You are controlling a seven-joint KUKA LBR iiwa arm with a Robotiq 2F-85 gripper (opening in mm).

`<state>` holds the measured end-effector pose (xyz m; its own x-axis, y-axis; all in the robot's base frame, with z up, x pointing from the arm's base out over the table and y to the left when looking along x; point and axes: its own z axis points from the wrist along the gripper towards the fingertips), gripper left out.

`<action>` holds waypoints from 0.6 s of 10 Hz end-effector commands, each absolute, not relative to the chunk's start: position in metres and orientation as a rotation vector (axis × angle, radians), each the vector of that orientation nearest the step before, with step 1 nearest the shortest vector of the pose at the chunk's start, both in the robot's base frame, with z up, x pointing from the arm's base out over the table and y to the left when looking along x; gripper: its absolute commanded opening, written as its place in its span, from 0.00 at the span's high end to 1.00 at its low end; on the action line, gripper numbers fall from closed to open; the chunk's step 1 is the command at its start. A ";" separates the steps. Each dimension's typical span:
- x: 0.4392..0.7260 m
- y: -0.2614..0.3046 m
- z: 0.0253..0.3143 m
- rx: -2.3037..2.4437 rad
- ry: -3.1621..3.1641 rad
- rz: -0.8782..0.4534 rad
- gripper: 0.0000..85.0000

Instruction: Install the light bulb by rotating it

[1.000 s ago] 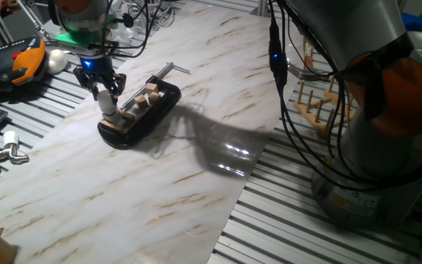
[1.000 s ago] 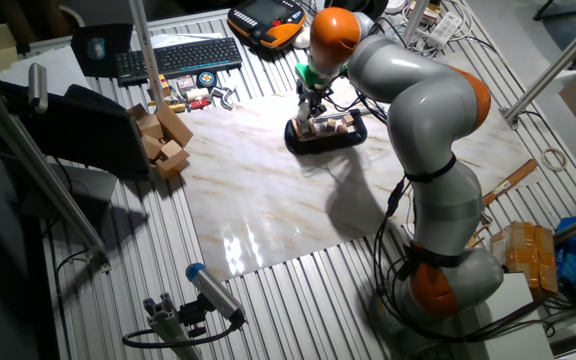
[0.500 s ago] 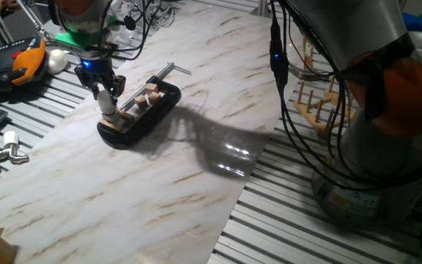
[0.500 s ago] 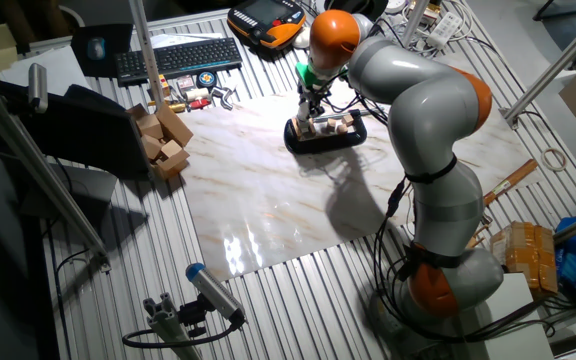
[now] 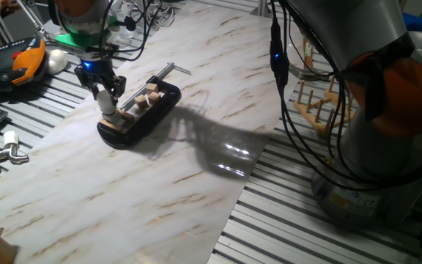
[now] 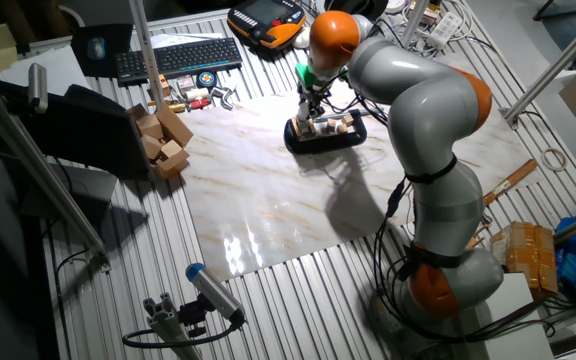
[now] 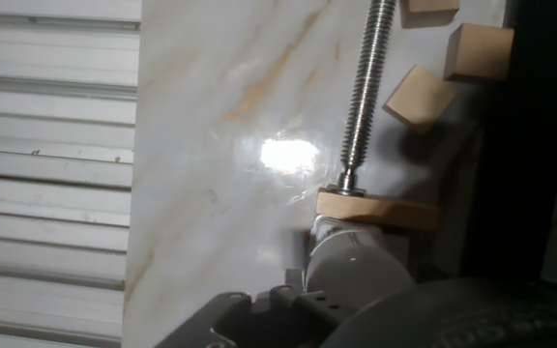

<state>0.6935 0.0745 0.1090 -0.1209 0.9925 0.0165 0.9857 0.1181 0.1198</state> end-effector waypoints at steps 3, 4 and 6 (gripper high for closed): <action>0.694 0.074 0.110 1.998 2.317 0.157 0.00; 0.694 0.074 0.111 1.972 2.331 0.150 0.00; 0.696 0.067 0.118 1.927 2.359 0.140 0.00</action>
